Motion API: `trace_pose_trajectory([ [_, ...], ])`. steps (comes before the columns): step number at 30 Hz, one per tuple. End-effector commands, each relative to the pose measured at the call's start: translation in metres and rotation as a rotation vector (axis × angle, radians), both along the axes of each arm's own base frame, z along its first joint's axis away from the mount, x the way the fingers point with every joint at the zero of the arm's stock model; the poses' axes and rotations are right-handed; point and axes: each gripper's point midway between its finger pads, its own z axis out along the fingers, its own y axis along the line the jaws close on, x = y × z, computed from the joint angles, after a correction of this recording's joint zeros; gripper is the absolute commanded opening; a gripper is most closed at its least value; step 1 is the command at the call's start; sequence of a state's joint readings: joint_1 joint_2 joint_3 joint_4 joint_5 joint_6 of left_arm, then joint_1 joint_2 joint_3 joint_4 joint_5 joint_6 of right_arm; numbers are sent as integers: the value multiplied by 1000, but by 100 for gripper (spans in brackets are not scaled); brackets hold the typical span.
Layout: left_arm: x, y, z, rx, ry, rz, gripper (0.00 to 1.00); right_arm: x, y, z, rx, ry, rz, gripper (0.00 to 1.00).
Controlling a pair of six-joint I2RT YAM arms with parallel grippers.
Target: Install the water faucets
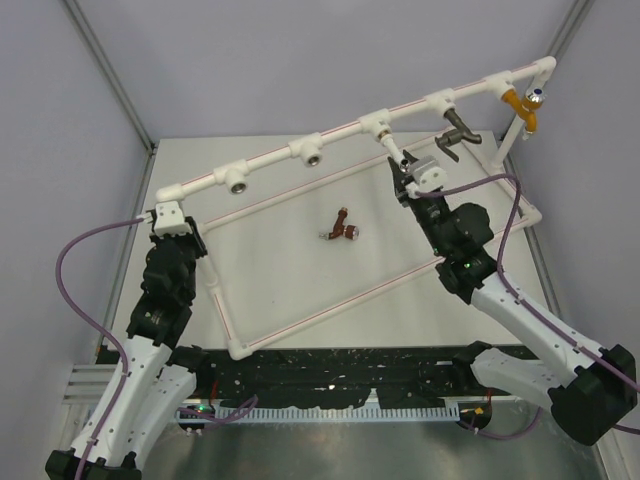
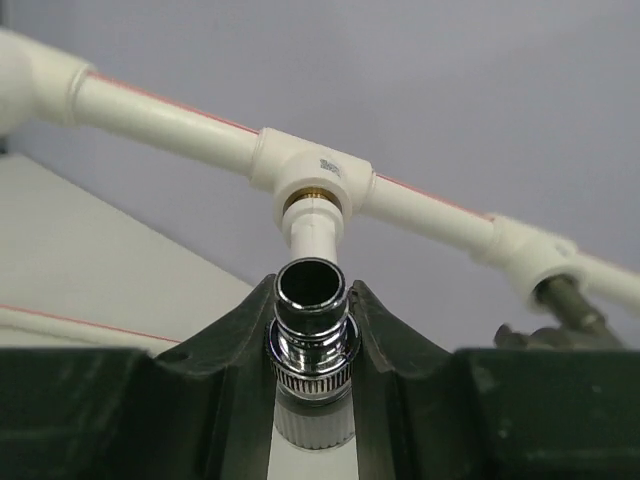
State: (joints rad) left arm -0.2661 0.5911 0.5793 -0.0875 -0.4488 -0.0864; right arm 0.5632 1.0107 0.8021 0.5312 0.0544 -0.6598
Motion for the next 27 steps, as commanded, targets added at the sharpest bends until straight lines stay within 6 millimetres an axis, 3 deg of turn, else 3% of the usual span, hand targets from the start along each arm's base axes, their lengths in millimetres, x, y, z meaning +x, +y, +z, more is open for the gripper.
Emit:
trace_pose_trajectory([
  [1,-3,-5,0,48,35,-43,0,-28,12,73,971,128,384,5],
  [4,-3,-5,0,48,35,-45,0,-21,-2,72,1410,239,472,5],
  [8,-3,-6,0,47,35,-46,0,-13,-16,64,1849,370,553,5],
  [10,-3,-5,0,47,35,-44,0,-8,-23,54,2029,432,549,5],
  [12,-2,-5,-1,49,38,-43,0,-7,-28,50,2088,445,520,5],
  [13,-2,-5,0,49,37,-43,0,-9,-32,50,2095,434,501,5],
  [15,-2,-5,-1,50,40,-42,0,-13,-39,51,2061,400,469,22],
  [16,-2,-5,-1,50,40,-43,0,-14,-41,49,2000,375,428,37],
  [17,-2,-5,0,49,38,-42,0,-18,-45,48,1979,355,426,44],
  [18,-2,-5,-1,49,38,-41,0,-20,-46,47,1898,325,387,61],
  [20,-2,-6,-1,50,41,-45,0,-27,-48,46,1776,276,366,80],
  [23,-1,-6,-3,48,47,-46,0,-42,-50,42,1633,226,367,88],
  [27,-1,-7,-2,48,45,-49,0,-57,-60,31,1243,127,196,91],
])
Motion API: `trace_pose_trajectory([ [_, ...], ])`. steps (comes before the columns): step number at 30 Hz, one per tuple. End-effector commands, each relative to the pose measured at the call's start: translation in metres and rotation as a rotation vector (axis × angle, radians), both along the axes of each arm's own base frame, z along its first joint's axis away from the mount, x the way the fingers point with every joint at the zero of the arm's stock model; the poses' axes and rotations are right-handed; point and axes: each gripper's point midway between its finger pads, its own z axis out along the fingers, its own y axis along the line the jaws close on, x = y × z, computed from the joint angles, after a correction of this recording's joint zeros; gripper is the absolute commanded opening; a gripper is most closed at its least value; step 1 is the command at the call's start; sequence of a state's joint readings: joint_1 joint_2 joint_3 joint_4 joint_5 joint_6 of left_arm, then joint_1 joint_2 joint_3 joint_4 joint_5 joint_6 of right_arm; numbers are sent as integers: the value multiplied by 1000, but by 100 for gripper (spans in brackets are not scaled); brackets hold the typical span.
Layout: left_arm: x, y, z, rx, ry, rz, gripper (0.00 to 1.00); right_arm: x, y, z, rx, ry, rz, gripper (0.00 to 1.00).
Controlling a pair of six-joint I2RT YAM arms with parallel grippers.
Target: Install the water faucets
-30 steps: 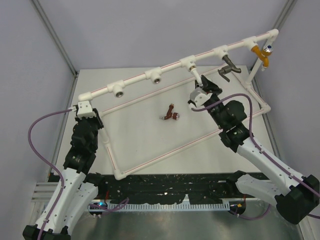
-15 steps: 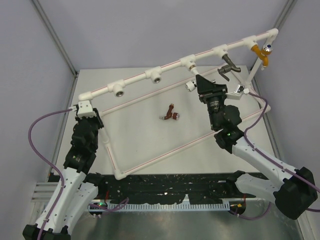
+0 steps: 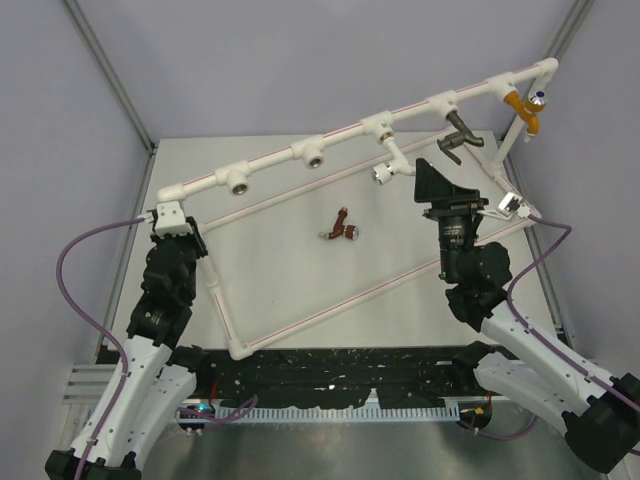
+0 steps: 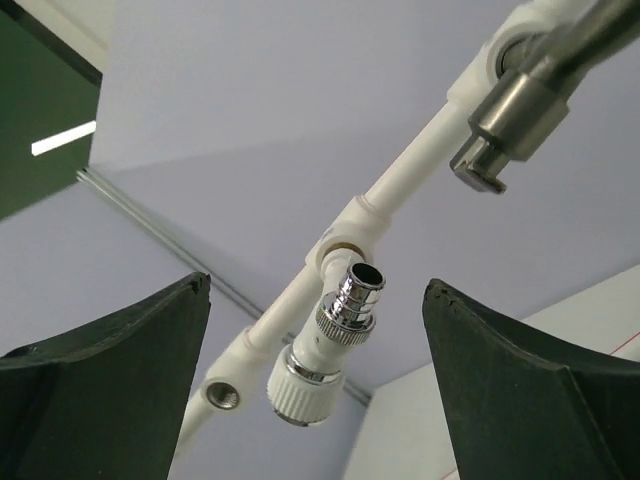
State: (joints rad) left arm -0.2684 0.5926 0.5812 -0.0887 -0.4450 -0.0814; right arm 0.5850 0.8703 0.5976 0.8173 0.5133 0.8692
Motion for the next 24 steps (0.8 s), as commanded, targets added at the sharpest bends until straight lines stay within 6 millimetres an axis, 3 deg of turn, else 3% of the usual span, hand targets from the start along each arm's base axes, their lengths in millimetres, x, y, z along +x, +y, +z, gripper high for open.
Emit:
trace_pose_trajectory([
  [1,-1,-6,-3,42,45,-42,0,-20,-19,6,-463,-99,-206,91],
  [6,-2,-6,-3,38,44,-46,0,-35,-25,9,-1233,-242,-439,96],
  [12,-2,-7,-3,35,42,-49,0,-47,-2,13,-1973,-567,-568,98],
  [18,-2,-7,-1,32,36,-47,0,-40,18,13,-2306,-758,-589,97],
  [24,-3,-7,-1,35,36,-48,0,-8,38,13,-2532,-815,-612,94],
])
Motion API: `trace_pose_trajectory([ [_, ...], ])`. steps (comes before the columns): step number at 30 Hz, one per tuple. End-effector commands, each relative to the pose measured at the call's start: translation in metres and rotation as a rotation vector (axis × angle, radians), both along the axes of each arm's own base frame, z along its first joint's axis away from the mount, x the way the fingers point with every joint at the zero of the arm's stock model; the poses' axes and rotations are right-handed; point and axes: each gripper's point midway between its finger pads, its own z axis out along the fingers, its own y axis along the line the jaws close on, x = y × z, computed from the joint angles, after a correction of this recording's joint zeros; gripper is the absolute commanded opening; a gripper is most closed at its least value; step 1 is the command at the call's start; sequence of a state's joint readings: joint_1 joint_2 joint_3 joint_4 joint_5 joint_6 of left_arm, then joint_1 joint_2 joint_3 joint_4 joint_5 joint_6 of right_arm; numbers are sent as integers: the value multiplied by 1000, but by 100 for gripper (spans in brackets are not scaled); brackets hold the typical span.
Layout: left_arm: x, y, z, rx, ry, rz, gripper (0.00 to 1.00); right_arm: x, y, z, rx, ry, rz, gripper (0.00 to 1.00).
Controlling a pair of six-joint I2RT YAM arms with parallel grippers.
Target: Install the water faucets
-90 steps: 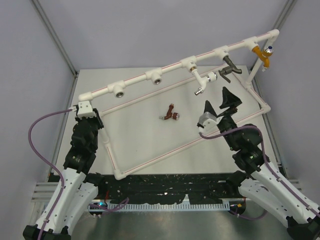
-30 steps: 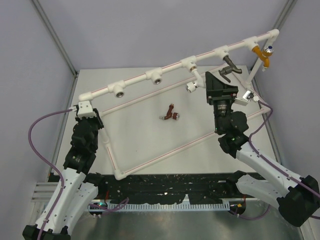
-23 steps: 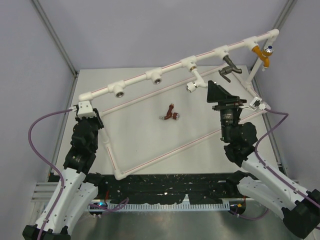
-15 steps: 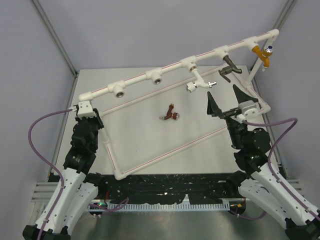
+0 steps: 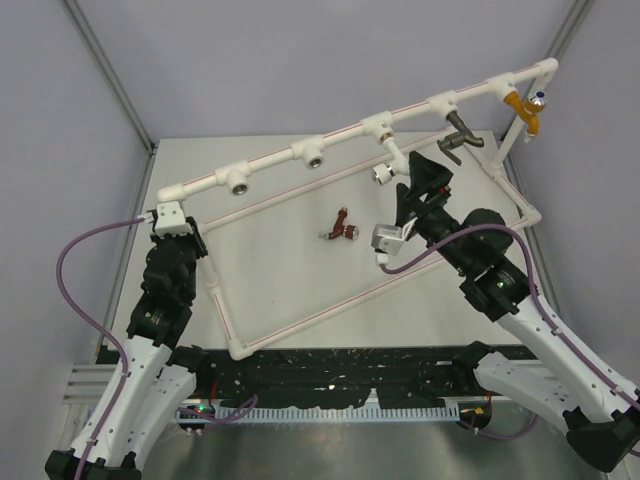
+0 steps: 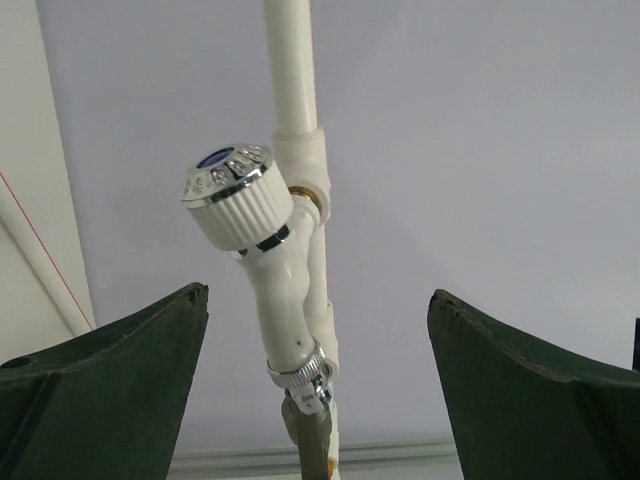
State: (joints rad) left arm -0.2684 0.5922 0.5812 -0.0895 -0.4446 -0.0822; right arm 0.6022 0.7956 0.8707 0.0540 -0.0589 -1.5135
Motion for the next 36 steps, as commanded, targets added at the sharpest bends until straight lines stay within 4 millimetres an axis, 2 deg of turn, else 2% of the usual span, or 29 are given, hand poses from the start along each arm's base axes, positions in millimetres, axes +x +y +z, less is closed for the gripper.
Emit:
trace_pose_trajectory([
  [1,-3,-6,-1,36,36,-46,0,15,13,8,-218,-93,-35,94],
  [5,-3,-5,0,37,33,-43,0,35,15,-1,-281,-102,-103,93],
  [7,-3,-5,0,38,34,-43,0,45,17,-3,-269,-112,-129,88],
  [8,-3,-6,0,38,34,-45,0,47,19,-2,-261,-117,-130,79],
  [9,-3,-6,0,38,34,-45,0,52,22,-4,-250,-120,-132,75],
  [12,-4,-5,1,38,32,-43,0,59,26,-5,-168,-106,-128,48],
  [14,-4,-5,1,40,32,-42,0,60,29,-5,-67,-86,-110,33],
  [16,-4,-5,1,39,31,-40,0,58,33,1,108,-39,-59,22],
  [17,-4,-5,2,39,29,-40,0,55,36,8,281,15,-4,19],
  [18,-4,-5,1,38,31,-43,0,52,36,13,373,46,24,12],
  [19,-4,-5,1,40,32,-43,0,47,38,22,574,128,89,8],
  [20,-4,-5,1,40,34,-43,0,41,46,27,639,172,171,5],
  [21,-4,-5,0,40,35,-43,0,34,48,35,826,267,257,5],
  [22,-4,-5,1,40,32,-43,0,31,47,40,922,304,297,5],
  [23,-4,-6,0,40,34,-45,0,25,45,52,1161,387,389,5],
  [24,-4,-5,0,40,34,-43,0,28,34,57,1305,403,381,5],
  [25,-4,-5,0,40,34,-43,0,26,35,64,1509,529,451,5],
  [26,-5,-5,1,39,31,-42,0,32,26,64,1674,568,442,5],
  [27,-4,-5,0,39,34,-40,0,31,26,64,1861,675,518,5],
  [28,-4,-5,1,38,32,-42,0,32,16,68,1985,658,550,5],
  [31,-5,-5,1,38,31,-43,0,37,8,54,2401,830,689,5],
  [32,-4,-6,1,38,31,-45,0,44,2,43,2502,831,653,5],
  [33,-5,-5,1,38,32,-42,0,45,0,38,2629,886,698,5],
  [36,-5,-5,2,38,29,-40,0,48,-15,31,2729,825,648,6],
])
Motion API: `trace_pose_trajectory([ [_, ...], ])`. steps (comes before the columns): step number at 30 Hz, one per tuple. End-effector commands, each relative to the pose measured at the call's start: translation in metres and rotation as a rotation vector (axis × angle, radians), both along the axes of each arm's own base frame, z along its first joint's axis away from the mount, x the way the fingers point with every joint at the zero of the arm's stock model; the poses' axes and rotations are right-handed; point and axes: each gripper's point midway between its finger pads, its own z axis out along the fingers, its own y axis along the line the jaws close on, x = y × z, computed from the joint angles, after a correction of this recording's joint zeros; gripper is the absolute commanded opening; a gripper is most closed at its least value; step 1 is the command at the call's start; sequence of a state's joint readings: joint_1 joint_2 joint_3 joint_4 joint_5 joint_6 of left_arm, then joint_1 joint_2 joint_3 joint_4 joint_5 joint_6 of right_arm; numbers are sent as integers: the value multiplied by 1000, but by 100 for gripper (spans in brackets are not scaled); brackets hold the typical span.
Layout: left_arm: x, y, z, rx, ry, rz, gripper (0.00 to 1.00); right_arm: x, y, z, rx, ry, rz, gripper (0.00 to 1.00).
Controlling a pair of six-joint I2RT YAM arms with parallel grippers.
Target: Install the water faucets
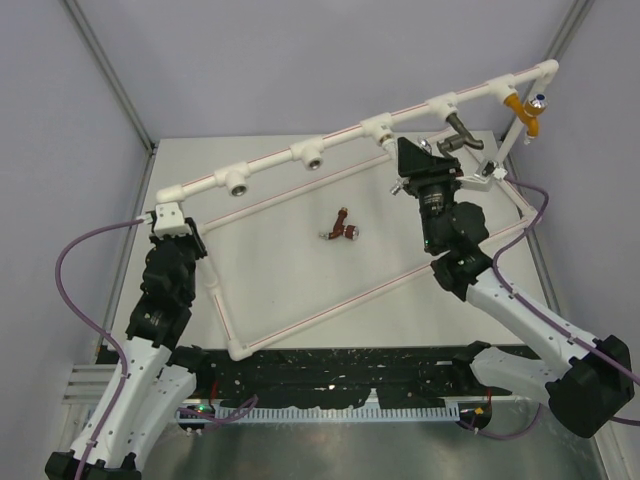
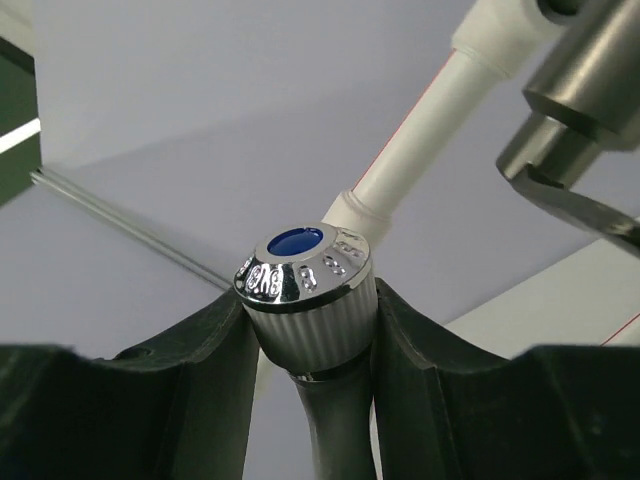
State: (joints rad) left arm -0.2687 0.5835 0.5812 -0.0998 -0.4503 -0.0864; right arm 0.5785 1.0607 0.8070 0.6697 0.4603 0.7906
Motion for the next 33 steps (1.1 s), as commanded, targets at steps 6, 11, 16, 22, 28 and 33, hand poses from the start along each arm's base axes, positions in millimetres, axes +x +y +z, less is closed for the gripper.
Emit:
trace_pose_trajectory([
  [6,-2,-6,1,41,32,-47,0,-23,-47,19,345,-42,-98,58],
  [11,-2,-6,0,41,36,-46,0,-39,-64,18,135,-95,-187,82],
  [16,-1,-8,-1,40,39,-52,0,-56,-71,29,-405,-197,-329,91],
  [22,-1,-8,-1,38,38,-53,0,-79,-53,35,-1310,-447,-424,95],
  [28,-1,-9,-1,37,40,-56,0,-74,-51,11,-2074,-553,-451,95],
  [33,-2,-8,0,36,37,-56,0,-65,-42,7,-2382,-671,-512,95],
])
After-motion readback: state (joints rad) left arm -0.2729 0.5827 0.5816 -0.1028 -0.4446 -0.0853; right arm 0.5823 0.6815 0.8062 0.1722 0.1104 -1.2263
